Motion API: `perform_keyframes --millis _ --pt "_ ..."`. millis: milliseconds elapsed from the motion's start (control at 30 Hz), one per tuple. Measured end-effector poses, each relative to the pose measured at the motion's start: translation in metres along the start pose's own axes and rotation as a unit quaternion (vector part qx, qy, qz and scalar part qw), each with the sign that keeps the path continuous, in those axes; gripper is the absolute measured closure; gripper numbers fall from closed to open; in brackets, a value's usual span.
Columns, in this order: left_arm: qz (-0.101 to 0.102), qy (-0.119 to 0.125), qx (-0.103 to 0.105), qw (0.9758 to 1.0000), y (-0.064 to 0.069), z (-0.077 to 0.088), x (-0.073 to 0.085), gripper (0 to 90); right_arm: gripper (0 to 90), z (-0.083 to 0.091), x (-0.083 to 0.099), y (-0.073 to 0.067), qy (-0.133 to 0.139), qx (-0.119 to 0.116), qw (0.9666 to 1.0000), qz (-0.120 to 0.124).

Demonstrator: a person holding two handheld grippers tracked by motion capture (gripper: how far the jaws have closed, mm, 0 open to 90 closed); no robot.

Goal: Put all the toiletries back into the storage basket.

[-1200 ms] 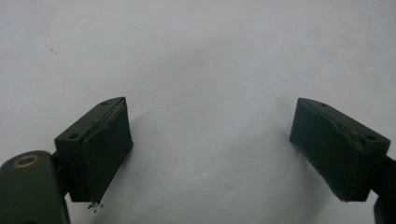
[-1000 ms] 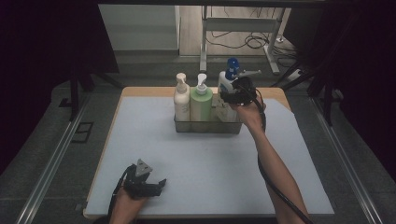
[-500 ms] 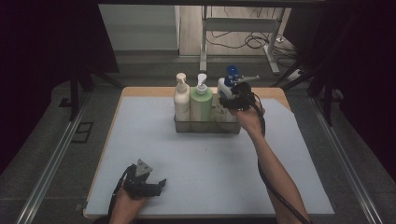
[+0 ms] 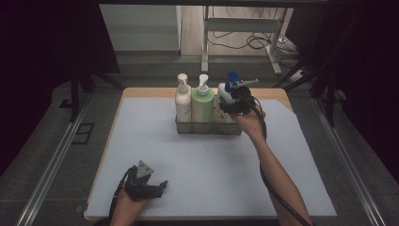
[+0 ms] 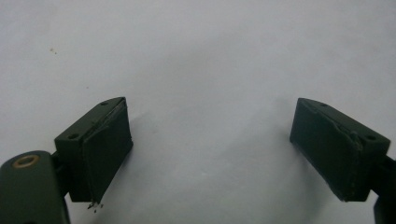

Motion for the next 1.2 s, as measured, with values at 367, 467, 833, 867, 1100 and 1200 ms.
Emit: perform_keyframes --millis 367,467,833,867,1100,1200 --pt "0.0 0.0 0.0 1.0 0.0 0.0 0.0 12.3 36.3 -0.001 0.0 0.0 0.014 -0.002 0.9999 -0.004" --pt "0.0 0.0 0.0 1.0 0.0 0.0 0.0 12.3 34.4 0.001 0.001 -0.001 0.02 -0.003 0.9998 -0.004" --pt "0.001 0.001 0.001 1.0 0.0 0.0 0.0 12.3 34.0 0.016 0.014 -0.001 0.037 -0.014 0.9992 0.0" --pt "0.001 0.001 0.0 1.0 0.0 0.0 0.0 12.3 34.1 0.018 0.015 -0.001 0.039 -0.014 0.9992 0.001" --pt "0.0 0.001 0.0 1.0 0.0 0.0 0.0 12.3 37.1 0.029 0.024 -0.002 0.044 -0.022 0.9988 -0.001" --pt "0.0 0.0 0.0 1.0 0.0 0.0 0.0 12.3 39.5 0.032 0.028 -0.002 0.045 -0.026 0.9986 -0.001"
Point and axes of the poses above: each handheld gripper's, and its own axes: z roughly backward along the jaws, x roughly out of its underside, y roughly to its right, the point moved 4 cm from there along -z, roughly forward along the jaws, and after that the axes turned 14 degrees about z, right-handed, at the moved point
